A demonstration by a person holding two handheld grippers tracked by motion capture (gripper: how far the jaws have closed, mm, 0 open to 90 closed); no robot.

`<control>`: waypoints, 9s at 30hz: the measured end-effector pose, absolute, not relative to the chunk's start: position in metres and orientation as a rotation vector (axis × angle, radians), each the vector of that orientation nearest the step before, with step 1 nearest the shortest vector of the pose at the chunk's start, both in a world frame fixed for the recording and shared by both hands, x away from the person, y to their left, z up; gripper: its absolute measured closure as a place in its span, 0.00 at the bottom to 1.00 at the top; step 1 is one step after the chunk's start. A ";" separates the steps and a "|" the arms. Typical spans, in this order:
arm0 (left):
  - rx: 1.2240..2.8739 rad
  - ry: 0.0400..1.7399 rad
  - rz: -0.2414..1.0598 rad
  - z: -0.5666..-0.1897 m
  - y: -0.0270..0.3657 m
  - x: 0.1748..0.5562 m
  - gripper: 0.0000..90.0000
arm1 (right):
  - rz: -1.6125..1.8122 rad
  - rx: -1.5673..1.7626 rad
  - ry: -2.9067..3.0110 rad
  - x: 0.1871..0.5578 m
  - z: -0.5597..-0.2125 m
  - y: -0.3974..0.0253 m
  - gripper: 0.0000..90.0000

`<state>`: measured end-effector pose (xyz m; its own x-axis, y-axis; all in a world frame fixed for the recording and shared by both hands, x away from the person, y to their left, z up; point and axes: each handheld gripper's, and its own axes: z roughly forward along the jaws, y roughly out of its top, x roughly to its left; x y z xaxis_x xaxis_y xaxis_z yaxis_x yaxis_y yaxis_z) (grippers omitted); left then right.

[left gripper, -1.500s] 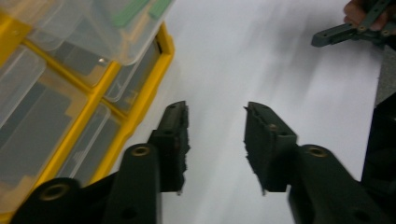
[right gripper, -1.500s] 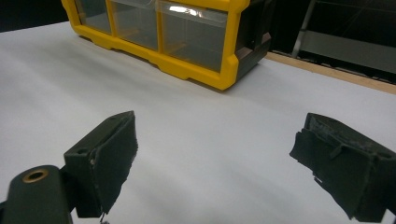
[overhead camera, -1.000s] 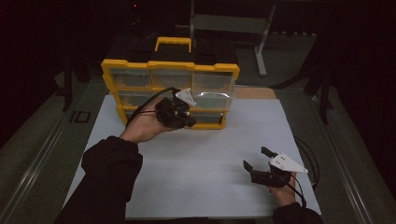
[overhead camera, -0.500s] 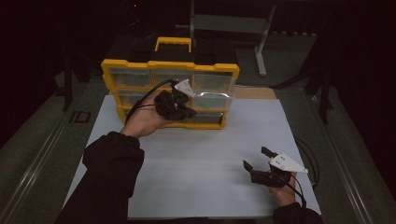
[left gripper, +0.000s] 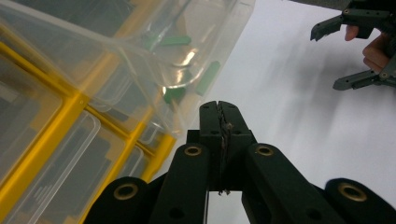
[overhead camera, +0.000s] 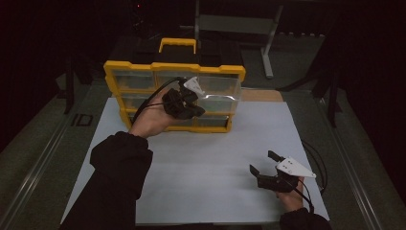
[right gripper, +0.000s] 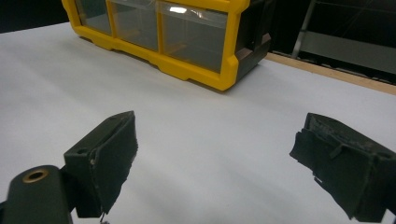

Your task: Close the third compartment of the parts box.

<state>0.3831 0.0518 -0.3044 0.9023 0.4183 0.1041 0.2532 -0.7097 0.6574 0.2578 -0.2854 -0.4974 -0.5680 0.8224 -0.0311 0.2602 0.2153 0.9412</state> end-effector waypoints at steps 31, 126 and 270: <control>2.384 0.499 0.377 -0.301 0.037 0.394 0.99 | 1.354 1.000 1.956 0.259 -0.498 -0.285 0.13; 2.330 0.792 0.543 -0.313 0.030 0.437 0.99 | 1.356 0.996 1.952 0.259 -0.497 -0.286 0.13; 1.813 0.982 0.616 -0.479 0.225 0.248 0.00 | 1.407 1.030 1.938 0.260 -0.499 -0.285 0.12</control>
